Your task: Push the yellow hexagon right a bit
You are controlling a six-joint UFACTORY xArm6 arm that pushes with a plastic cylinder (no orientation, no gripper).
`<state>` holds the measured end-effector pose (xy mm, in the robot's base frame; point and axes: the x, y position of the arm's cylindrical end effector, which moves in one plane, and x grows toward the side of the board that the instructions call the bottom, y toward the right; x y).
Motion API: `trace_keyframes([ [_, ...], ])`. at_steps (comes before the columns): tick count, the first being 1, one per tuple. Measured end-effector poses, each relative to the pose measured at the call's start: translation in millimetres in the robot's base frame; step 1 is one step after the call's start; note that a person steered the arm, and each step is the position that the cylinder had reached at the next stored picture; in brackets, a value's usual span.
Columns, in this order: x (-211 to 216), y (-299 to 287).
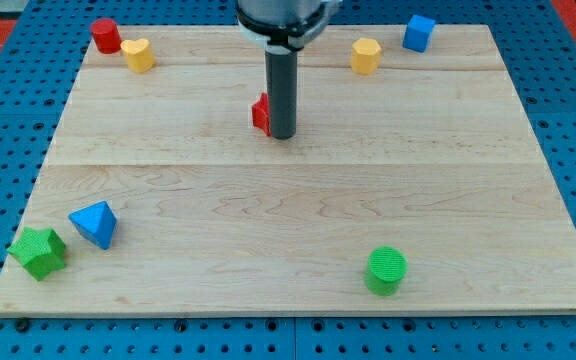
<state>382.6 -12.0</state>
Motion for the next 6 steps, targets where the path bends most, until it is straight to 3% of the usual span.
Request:
trace_keyframes([
  [3,-123.9,9.0],
  [4,-146.8,44.9],
  [6,-147.4,123.9],
])
